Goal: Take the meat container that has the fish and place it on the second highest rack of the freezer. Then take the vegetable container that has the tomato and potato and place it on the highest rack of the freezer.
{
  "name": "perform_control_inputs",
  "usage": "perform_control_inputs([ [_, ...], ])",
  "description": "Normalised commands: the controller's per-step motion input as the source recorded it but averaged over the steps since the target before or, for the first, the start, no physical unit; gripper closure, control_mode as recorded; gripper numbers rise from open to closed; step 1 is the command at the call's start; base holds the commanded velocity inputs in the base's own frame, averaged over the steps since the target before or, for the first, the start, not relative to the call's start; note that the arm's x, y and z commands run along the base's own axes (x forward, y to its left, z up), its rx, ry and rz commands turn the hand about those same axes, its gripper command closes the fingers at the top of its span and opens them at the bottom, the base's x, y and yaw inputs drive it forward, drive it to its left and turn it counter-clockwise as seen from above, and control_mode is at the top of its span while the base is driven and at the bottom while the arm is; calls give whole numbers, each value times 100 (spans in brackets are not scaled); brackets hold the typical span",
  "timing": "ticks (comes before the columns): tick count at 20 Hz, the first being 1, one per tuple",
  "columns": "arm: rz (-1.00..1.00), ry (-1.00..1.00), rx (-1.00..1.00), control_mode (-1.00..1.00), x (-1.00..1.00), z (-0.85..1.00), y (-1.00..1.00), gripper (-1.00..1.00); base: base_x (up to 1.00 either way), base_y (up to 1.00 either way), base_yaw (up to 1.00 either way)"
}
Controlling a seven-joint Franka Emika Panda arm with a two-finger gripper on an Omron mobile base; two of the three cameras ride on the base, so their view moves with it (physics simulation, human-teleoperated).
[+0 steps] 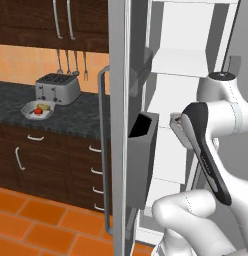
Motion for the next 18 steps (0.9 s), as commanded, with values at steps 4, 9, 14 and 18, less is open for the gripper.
perform_control_inputs([
  [4, 0, 0, 0, -100, 12, 0, 6, 100, 29, 16, 0],
  [9, -4, 0, 0, -100, 65, 0, 8, 100, 0, 0, 0],
  [14, -12, 0, 0, -100, 59, -8, -12, 100, 0, 0, 0],
  [18, -2, -3, 0, -100, 57, -33, -19, 100, 0, 0, 0],
])
